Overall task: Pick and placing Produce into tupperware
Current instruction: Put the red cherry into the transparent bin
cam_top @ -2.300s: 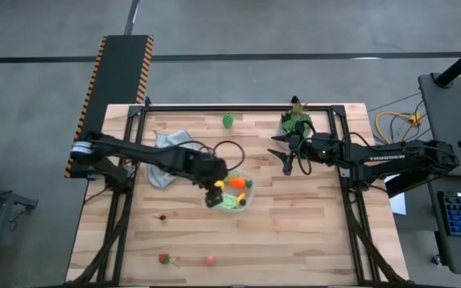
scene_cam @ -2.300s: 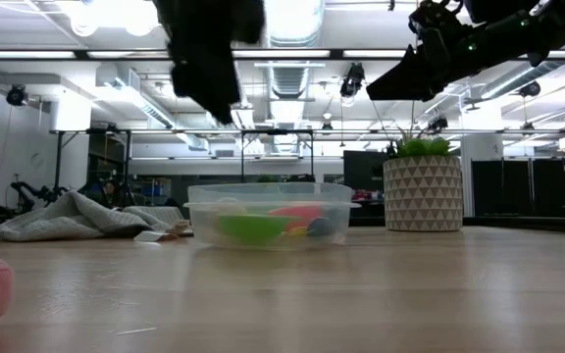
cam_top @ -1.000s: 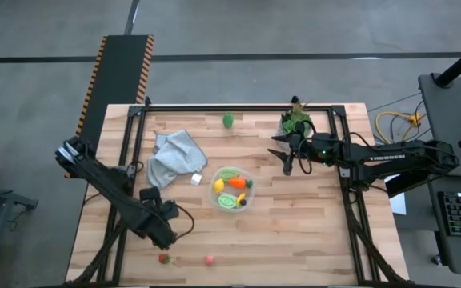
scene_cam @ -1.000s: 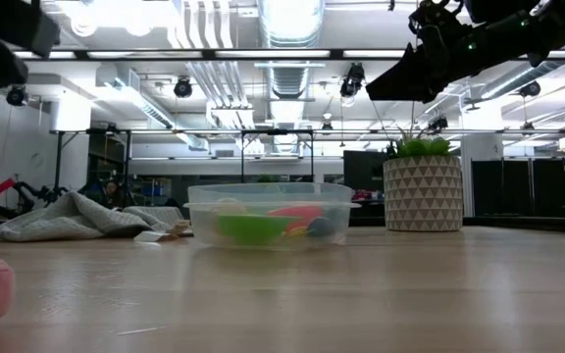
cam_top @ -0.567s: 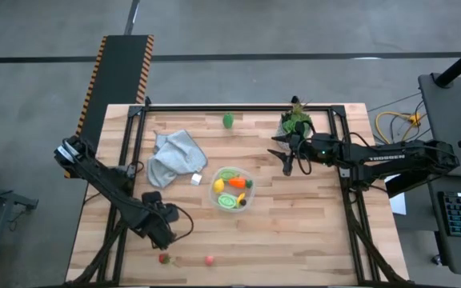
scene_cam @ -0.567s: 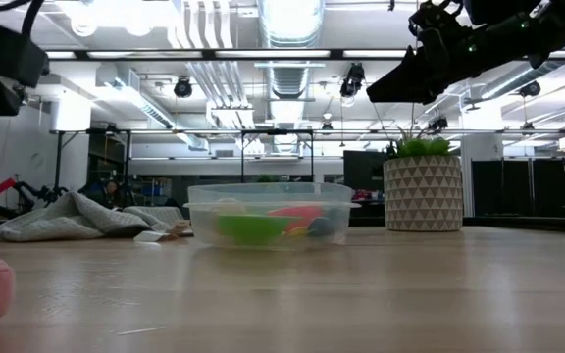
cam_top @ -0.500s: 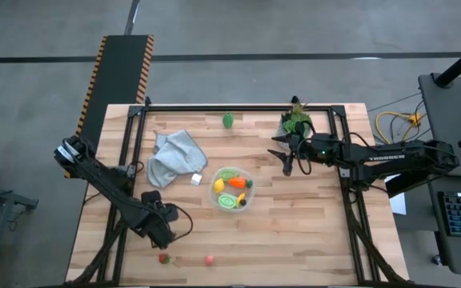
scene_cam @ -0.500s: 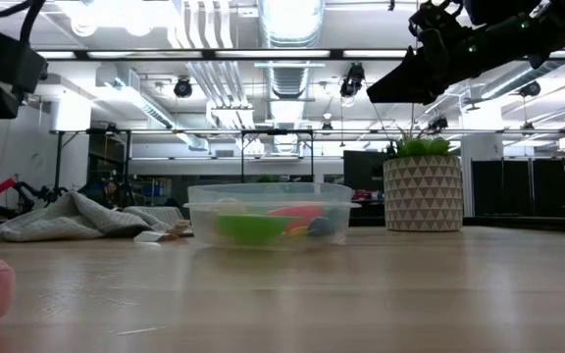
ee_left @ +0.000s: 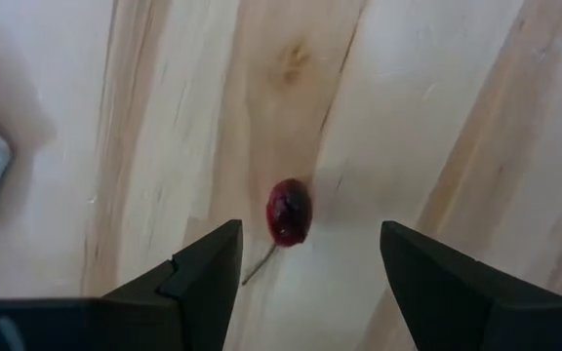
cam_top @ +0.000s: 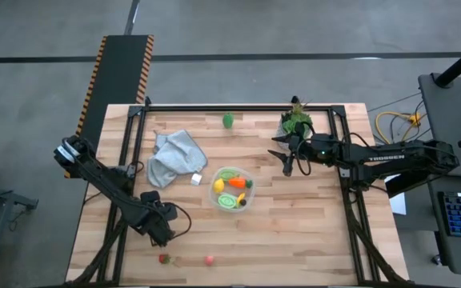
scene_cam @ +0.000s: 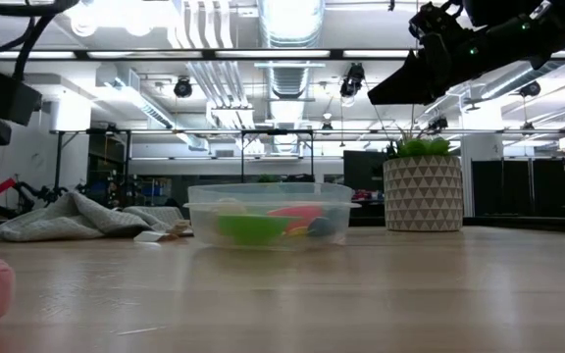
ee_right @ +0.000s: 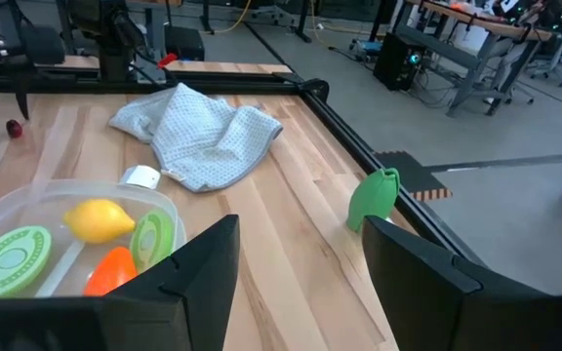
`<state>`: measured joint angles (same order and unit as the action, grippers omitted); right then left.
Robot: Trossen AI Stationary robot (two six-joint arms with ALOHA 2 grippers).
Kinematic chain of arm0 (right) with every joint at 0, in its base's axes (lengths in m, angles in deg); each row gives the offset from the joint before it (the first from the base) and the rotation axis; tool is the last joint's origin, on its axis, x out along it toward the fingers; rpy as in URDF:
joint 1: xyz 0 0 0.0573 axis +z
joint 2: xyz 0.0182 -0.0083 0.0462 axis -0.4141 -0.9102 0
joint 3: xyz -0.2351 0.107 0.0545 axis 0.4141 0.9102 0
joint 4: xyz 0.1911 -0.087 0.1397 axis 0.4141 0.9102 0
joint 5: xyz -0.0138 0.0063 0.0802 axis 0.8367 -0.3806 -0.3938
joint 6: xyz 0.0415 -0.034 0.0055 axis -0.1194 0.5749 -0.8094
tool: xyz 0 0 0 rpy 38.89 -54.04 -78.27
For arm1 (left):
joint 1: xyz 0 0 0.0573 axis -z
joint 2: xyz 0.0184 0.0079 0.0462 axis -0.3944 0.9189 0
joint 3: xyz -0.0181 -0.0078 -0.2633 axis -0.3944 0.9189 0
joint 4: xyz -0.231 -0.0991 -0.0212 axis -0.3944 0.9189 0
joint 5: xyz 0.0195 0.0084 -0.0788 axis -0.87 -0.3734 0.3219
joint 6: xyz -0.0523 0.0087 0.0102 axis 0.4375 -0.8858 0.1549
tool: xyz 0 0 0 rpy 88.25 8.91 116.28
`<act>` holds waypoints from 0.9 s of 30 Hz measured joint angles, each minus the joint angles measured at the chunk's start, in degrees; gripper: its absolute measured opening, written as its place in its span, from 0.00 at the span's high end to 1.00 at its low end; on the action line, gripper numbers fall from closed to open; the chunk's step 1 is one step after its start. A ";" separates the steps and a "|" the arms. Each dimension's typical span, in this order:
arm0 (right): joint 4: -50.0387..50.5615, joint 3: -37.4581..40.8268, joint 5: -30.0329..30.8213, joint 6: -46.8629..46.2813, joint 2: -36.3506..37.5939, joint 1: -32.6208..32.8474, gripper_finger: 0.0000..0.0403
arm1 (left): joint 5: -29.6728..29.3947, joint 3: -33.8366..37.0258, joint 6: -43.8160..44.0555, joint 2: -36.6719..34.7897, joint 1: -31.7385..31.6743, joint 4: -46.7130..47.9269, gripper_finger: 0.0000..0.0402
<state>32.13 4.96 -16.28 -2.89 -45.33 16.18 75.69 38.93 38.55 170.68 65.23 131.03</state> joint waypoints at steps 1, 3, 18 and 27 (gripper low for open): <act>0.01 0.00 0.00 0.09 0.00 0.01 0.48 | 0.15 0.49 -0.06 -0.03 -0.08 -0.18 0.43; -0.01 0.00 0.00 0.12 0.00 0.01 0.48 | 0.36 1.51 0.18 -0.04 -0.11 0.07 0.43; -0.09 0.00 0.02 -0.05 0.00 0.00 0.48 | 0.28 4.26 0.05 -0.36 -0.33 -3.34 0.43; -0.33 0.00 0.02 -0.08 0.00 0.01 0.48 | -1.69 4.37 0.12 -0.67 -0.94 -5.32 0.43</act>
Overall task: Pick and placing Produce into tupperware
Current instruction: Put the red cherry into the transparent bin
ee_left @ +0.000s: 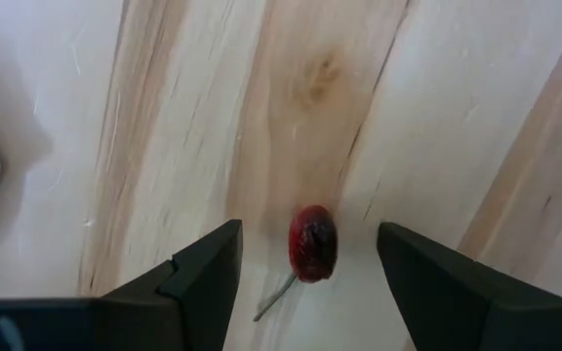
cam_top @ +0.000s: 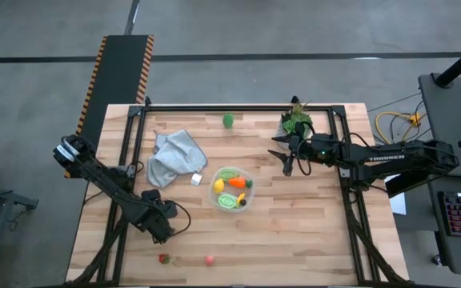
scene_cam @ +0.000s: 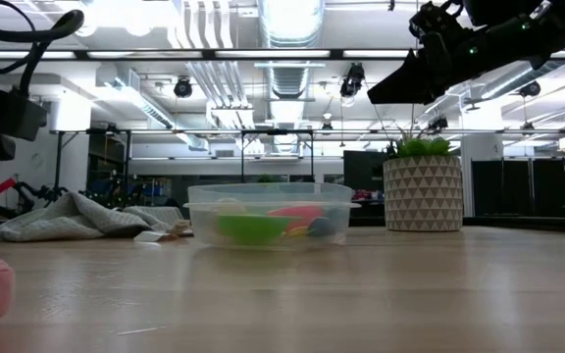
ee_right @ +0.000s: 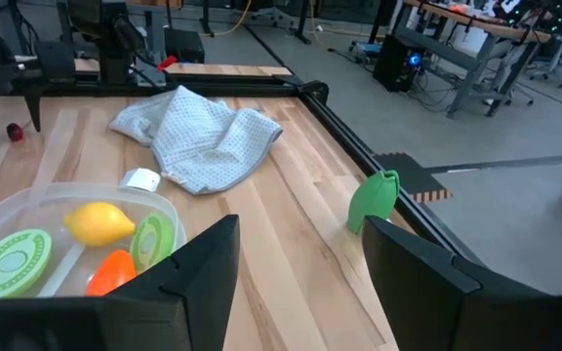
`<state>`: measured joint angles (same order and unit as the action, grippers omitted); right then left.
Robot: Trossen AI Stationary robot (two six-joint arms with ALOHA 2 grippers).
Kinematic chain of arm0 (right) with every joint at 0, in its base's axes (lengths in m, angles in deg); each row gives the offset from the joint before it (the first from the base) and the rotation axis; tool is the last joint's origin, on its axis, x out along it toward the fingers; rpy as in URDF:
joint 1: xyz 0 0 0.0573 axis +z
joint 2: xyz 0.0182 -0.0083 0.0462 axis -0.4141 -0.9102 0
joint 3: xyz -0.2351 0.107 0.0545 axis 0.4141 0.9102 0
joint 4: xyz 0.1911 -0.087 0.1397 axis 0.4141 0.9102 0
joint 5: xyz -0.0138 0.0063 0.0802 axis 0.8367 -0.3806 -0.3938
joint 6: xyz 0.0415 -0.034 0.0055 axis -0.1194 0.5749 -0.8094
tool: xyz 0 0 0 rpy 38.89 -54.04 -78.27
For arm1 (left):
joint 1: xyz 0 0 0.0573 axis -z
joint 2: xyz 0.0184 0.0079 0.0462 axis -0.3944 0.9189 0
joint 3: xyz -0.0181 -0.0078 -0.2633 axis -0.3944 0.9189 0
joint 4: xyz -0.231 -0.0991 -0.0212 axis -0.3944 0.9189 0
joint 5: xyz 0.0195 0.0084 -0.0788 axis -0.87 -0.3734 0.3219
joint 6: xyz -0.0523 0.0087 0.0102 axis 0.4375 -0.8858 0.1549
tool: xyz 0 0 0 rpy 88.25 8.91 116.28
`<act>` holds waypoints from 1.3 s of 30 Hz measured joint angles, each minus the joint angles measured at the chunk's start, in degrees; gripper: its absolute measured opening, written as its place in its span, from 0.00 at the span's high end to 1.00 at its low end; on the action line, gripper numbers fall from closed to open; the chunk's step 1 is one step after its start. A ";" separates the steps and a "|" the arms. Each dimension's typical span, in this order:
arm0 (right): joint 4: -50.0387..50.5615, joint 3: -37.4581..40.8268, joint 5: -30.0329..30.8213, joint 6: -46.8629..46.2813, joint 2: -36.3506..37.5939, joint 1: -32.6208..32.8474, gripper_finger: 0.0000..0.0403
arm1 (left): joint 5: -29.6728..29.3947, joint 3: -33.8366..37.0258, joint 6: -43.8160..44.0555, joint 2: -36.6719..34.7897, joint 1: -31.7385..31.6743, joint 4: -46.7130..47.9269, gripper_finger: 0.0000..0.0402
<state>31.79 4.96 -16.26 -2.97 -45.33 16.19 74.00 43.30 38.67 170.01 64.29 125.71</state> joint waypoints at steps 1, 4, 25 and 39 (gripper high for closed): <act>-0.02 0.00 0.01 0.00 0.00 -0.01 0.48 | -0.04 0.08 -0.11 -0.02 -0.11 -0.12 0.43; -0.02 0.00 0.01 0.00 0.00 -0.01 0.48 | 0.11 0.22 -0.21 -0.04 -0.10 -0.29 0.43; -0.07 0.00 -0.19 -0.02 0.00 -0.02 0.48 | 1.12 0.29 -0.02 -0.07 -0.11 -0.52 0.71; -0.07 0.00 -0.19 0.00 0.00 -0.01 0.48 | 0.22 -0.34 0.27 -0.02 -0.24 0.20 0.97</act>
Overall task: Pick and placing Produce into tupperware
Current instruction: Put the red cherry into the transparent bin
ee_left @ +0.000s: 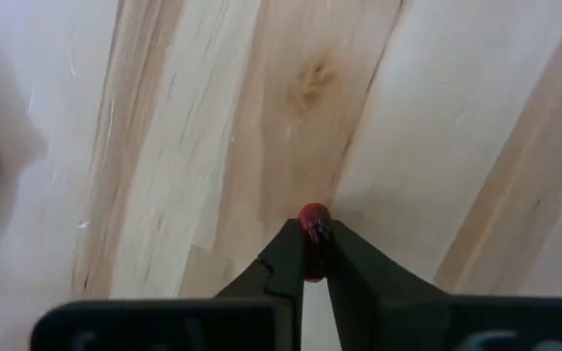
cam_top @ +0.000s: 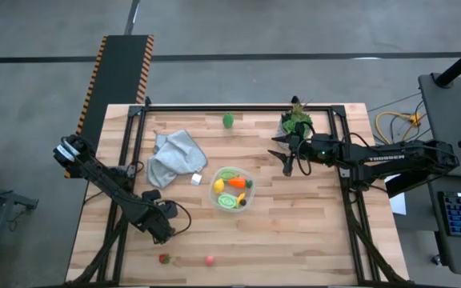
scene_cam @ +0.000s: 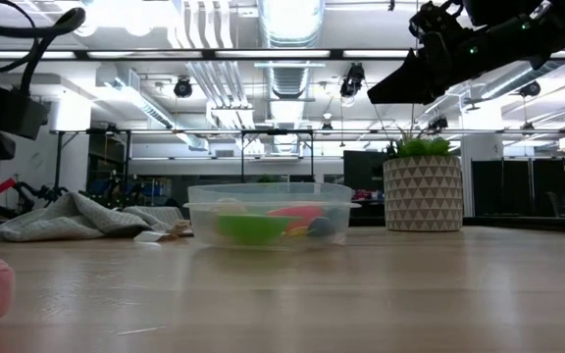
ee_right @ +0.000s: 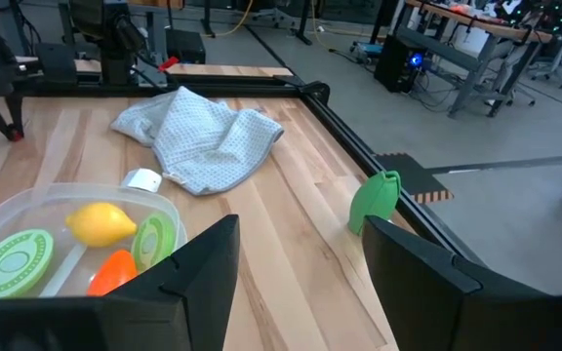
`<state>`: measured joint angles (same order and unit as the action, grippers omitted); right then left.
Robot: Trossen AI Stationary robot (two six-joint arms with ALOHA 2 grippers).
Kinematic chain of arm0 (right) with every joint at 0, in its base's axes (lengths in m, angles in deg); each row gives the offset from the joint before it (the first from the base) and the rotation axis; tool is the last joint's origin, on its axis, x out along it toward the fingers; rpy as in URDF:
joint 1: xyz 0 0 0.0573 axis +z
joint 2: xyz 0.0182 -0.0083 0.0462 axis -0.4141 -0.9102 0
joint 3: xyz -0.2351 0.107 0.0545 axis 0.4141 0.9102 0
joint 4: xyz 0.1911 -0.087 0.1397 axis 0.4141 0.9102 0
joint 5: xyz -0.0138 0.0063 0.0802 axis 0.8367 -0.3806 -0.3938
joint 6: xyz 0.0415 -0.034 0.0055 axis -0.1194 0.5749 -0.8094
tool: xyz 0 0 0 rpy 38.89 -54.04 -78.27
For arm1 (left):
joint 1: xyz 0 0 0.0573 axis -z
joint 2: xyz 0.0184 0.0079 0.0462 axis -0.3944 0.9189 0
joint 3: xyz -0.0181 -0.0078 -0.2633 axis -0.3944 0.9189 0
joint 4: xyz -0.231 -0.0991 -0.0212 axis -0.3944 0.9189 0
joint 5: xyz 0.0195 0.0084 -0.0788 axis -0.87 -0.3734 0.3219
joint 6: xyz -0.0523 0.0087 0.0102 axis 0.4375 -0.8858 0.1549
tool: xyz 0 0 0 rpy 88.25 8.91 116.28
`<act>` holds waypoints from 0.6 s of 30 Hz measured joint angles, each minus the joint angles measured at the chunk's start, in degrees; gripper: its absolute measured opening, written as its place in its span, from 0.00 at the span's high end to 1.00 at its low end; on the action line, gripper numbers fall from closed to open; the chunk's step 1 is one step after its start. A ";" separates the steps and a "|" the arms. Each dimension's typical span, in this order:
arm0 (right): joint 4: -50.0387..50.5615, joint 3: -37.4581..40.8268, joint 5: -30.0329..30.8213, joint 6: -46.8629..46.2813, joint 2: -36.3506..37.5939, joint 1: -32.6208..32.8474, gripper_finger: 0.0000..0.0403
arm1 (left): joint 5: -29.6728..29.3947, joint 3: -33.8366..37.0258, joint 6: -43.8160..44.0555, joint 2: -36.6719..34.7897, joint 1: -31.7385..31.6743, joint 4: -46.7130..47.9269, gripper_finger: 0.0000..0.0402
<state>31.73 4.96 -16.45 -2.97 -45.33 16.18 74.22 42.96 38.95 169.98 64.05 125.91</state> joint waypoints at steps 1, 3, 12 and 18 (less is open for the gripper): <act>0.00 0.00 0.00 0.00 0.00 -0.01 0.48 | 0.00 -0.33 0.01 0.00 0.00 -0.12 0.97; 0.00 0.00 0.00 -0.02 0.00 -0.01 0.48 | -0.22 -1.29 -0.02 0.00 -0.16 -0.24 0.97; 0.00 0.00 0.00 -0.01 0.00 -0.01 0.48 | -12.60 -6.06 -3.86 -2.51 -2.19 -0.52 0.97; -0.04 0.00 0.02 0.00 0.00 -0.01 0.48 | -25.51 -6.61 -11.42 -6.01 -6.39 -4.91 0.97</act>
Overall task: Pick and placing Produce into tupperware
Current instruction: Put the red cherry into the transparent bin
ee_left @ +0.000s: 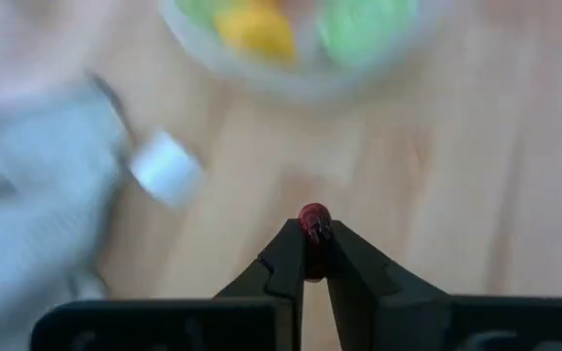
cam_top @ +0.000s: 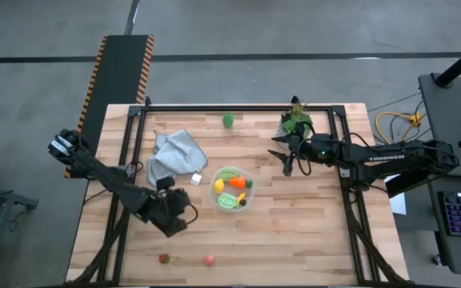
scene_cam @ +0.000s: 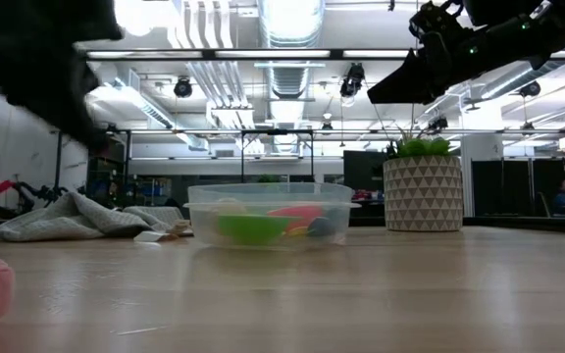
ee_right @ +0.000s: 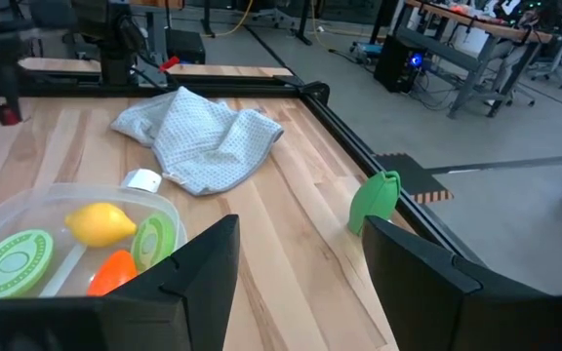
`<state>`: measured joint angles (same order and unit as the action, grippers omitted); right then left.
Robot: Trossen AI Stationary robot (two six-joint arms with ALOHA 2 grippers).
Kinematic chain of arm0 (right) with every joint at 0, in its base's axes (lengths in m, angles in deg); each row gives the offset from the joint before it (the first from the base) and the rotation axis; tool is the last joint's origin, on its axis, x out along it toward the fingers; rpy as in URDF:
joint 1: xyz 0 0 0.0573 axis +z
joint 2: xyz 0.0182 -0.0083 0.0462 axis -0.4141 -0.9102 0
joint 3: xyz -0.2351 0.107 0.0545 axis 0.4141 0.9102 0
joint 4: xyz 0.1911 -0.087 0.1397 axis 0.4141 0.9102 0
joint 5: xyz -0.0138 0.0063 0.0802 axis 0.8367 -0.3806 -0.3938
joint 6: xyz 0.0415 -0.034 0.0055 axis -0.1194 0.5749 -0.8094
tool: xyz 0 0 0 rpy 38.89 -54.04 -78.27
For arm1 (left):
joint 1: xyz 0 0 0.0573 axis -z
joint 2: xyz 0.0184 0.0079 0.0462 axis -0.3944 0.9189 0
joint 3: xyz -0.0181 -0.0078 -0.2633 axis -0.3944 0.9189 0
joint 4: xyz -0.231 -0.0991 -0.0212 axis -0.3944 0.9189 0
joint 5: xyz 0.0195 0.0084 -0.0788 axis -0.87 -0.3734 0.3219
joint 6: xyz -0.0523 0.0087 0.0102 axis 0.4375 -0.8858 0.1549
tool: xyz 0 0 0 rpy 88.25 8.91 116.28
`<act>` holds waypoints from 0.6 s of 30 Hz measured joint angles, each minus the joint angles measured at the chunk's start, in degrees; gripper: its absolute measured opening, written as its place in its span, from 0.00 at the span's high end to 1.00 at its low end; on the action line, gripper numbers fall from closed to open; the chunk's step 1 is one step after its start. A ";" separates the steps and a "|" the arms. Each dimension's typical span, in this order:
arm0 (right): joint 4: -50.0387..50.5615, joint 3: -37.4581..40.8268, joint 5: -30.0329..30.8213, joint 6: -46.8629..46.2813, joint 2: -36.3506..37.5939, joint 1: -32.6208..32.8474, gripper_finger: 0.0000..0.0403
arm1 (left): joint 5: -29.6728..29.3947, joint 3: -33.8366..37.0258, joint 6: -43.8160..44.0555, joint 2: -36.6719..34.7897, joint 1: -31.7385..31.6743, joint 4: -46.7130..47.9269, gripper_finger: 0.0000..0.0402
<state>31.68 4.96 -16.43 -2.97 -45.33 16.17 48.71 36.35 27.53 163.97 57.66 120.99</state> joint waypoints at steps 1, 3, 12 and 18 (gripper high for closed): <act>0.00 0.00 0.00 0.00 0.00 0.00 0.48 | -2.87 0.03 -0.92 -0.29 -0.91 -1.49 0.97; 0.01 0.00 0.00 0.00 0.00 0.00 0.48 | -7.27 0.27 -5.56 -0.48 -2.82 -6.16 0.97; 0.02 0.00 0.00 0.45 -0.04 0.00 0.48 | -10.07 2.92 -33.77 0.36 -10.82 -36.31 0.97; 0.02 0.00 0.00 0.63 -0.04 -0.01 0.48 | -7.28 8.00 -39.72 1.09 -13.40 -52.93 0.97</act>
<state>31.70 4.96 -16.43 -2.34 -45.37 16.17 41.43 44.35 -12.19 165.07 44.27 68.06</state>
